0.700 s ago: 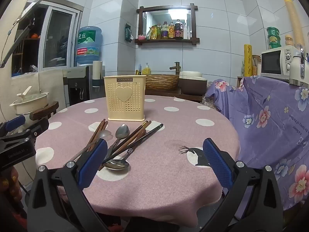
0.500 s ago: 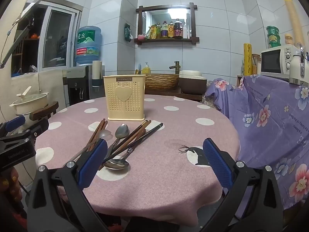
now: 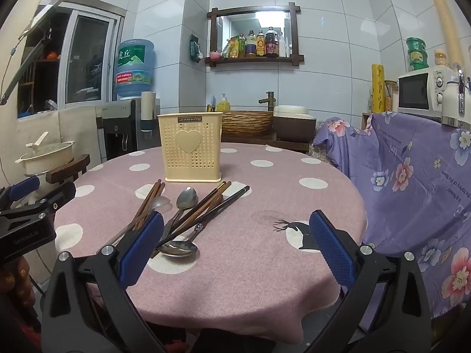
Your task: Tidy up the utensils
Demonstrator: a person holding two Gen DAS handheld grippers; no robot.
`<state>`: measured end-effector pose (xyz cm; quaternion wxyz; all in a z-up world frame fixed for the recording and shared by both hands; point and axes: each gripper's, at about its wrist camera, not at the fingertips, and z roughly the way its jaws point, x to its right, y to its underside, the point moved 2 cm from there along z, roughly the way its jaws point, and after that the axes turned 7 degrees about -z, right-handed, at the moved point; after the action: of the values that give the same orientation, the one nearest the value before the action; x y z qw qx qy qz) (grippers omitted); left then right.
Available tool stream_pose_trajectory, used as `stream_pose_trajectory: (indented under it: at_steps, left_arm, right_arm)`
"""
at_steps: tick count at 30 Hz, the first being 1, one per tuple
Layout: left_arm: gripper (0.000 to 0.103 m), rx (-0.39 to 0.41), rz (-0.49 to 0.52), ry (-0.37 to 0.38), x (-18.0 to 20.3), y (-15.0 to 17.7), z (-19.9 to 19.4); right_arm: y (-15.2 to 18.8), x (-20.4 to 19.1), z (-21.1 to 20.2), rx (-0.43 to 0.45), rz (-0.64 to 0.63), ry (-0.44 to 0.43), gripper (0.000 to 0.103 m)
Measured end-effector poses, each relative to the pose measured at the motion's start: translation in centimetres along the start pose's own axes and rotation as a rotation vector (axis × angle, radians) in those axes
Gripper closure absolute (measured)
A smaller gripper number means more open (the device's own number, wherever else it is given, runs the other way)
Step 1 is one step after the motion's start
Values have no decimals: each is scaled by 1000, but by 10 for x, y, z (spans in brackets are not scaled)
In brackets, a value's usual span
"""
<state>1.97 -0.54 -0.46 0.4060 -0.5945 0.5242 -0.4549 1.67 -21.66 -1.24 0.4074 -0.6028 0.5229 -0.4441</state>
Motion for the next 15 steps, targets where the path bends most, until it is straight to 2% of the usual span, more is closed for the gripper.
stream_pose_trajectory:
  at_steps: [15]
  left_arm:
    - [5,3,9,0,3,1,-1]
  right_arm:
    - [-1,0,1,-2,2,-1,5]
